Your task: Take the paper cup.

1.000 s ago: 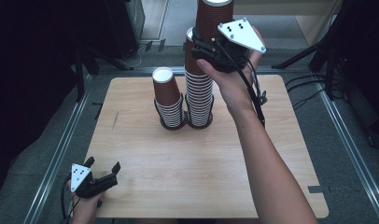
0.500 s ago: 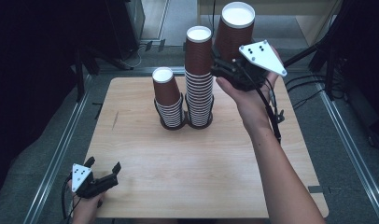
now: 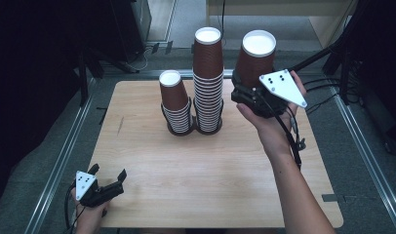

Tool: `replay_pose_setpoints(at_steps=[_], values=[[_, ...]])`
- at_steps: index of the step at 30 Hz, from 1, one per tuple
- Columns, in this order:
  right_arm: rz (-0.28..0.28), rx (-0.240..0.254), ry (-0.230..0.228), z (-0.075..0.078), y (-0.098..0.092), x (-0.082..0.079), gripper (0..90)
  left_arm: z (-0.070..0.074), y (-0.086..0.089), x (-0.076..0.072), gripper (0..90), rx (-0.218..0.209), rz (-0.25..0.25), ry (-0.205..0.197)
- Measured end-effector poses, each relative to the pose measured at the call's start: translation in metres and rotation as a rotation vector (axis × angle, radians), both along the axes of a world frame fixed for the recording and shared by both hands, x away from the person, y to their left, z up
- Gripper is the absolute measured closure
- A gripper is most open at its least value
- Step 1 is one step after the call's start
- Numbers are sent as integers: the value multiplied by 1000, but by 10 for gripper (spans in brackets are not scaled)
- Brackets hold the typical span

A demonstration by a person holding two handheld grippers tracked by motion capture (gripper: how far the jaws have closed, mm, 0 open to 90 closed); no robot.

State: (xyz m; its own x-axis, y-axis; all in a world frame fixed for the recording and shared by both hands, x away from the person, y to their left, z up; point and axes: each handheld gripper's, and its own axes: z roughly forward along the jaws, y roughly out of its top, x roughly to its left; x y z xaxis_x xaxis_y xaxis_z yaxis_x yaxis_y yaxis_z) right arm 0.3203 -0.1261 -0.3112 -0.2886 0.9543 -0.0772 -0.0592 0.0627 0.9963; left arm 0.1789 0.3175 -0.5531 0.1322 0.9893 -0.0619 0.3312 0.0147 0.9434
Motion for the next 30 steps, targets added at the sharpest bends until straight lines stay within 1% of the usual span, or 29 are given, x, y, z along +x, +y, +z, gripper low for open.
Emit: replay_pose_setpoints(at_steps=[3, 6, 8, 10, 12, 14, 16, 19, 20, 23, 24, 26, 28, 30], values=[[4, -10, 3, -7, -5, -6, 110, 0, 0, 0, 0, 3, 0, 0], [-6, -10, 1, -16, -11, -10, 110, 0, -1, 0, 0, 6, 1, -3], [-12, -1, 22, -23, -16, -11, 110, 0, -1, 0, 0, 4, 2, -2], [-24, 11, 31, -29, -21, -11, 110, 0, -1, 0, 0, 5, 2, 0], [-35, 12, 43, -34, -24, -13, 110, 1, 0, 1, 0, 2, 5, 0], [-40, 6, 44, -38, -27, -14, 111, 1, -1, 1, 0, 6, 6, 0], [-34, -3, 46, -42, -29, -17, 111, 2, -1, 1, 0, 18, 8, 3], [-23, 0, 53, -52, -32, -24, 111, 3, -2, 2, 0, 27, 11, 0], [-18, -4, 51, -56, -33, -25, 112, 3, -2, 2, 0, 31, 13, 5], [-9, -16, 77, -70, -35, -30, 112, 4, -3, 3, 0, 44, 14, 14], [-8, -20, 70, -76, -36, -31, 112, 5, -4, 4, 0, 45, 17, 15], [-1, -26, 63, -86, -36, -34, 114, 7, -5, 6, 0, 35, 19, 5], [18, -41, 60, -93, -38, -37, 114, 12, -10, 8, 0, 40, 15, -4], [27, -47, 68, -100, -39, -39, 115, 16, -17, 11, 0, 54, 4, -13]])
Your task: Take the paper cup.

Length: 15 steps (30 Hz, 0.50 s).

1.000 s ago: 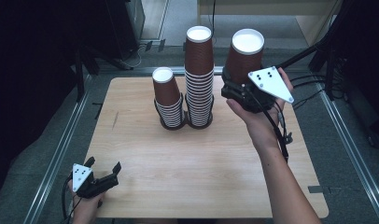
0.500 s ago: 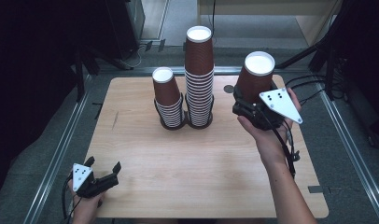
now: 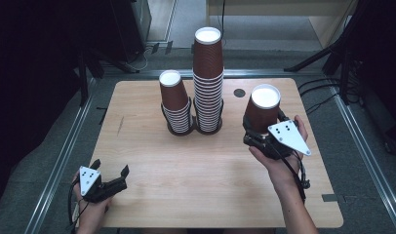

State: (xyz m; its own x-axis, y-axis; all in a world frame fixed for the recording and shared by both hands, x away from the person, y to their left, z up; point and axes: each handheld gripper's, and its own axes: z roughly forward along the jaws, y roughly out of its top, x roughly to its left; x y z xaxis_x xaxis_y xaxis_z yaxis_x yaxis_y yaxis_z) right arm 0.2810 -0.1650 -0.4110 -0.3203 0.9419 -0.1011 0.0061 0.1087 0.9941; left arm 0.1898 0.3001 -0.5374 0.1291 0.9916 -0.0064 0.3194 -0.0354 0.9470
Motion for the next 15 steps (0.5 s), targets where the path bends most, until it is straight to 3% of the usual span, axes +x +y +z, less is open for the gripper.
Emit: replay_pose_setpoints(at_steps=[5, 15], values=[[-7, -57, 13, -13, -1, -5, 115, 7, -23, 8, 0, 25, -52, -9], [-22, -115, 48, -43, -4, -10, 114, 23, -64, 31, 0, 35, -127, -45]])
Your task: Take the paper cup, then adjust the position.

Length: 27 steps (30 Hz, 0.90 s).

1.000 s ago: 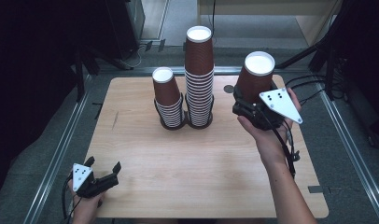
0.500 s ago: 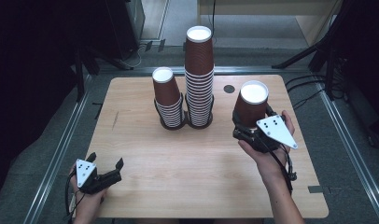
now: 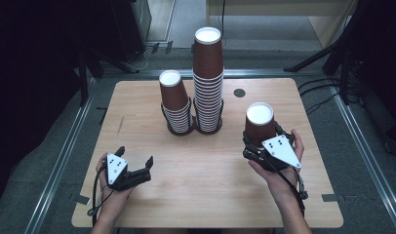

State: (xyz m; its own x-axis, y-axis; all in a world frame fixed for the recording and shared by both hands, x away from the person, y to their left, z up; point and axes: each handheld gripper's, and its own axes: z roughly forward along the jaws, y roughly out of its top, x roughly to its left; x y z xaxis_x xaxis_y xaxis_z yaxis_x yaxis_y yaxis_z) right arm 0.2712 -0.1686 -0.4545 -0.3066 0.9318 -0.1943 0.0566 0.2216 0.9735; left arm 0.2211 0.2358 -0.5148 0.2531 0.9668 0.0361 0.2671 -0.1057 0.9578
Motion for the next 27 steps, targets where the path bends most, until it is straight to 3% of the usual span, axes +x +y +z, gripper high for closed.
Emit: replay_pose_setpoints(at_steps=[5, 9, 15, 27], values=[[-20, -22, -5, -5, 2, 0, 114, 7, -17, 8, 0, -17, -44, -18], [-19, -38, 6, -13, 9, 0, 114, 13, -26, 11, 0, -5, -87, -19], [-8, -77, 7, -22, 20, 0, 114, 22, -32, 9, 0, -65, -136, -18], [-7, -148, -2, -35, 31, 0, 114, 37, -57, 1, 0, -67, -233, -17]])
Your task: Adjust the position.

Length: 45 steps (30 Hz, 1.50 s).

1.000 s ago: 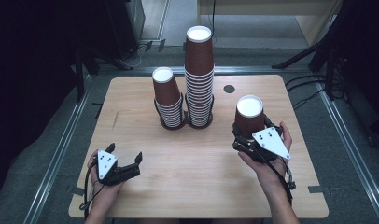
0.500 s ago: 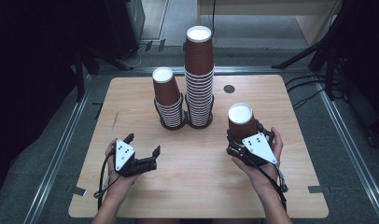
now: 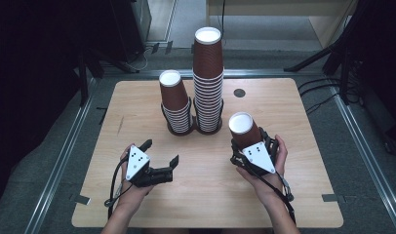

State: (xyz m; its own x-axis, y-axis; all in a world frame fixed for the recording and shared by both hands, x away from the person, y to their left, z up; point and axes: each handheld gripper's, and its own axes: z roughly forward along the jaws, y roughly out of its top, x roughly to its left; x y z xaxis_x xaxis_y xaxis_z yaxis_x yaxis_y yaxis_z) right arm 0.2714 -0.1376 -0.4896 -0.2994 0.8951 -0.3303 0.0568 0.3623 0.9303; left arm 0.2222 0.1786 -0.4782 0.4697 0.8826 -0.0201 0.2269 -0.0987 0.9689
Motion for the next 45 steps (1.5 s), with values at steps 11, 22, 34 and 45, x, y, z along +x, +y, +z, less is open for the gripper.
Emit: replay_pose_setpoints(at_steps=[11, 22, 34, 45], values=[[34, -98, -30, -9, 12, -4, 114, 6, -7, -2, 0, -23, -53, 5], [76, -184, -101, -16, 26, -12, 117, 9, -21, -7, 0, -30, -116, 7], [186, -264, -167, -24, 45, -21, 117, 7, -27, -8, 0, -55, -166, 34], [267, -309, -202, -31, 58, -28, 117, 8, -28, -10, 0, -81, -211, 42]])
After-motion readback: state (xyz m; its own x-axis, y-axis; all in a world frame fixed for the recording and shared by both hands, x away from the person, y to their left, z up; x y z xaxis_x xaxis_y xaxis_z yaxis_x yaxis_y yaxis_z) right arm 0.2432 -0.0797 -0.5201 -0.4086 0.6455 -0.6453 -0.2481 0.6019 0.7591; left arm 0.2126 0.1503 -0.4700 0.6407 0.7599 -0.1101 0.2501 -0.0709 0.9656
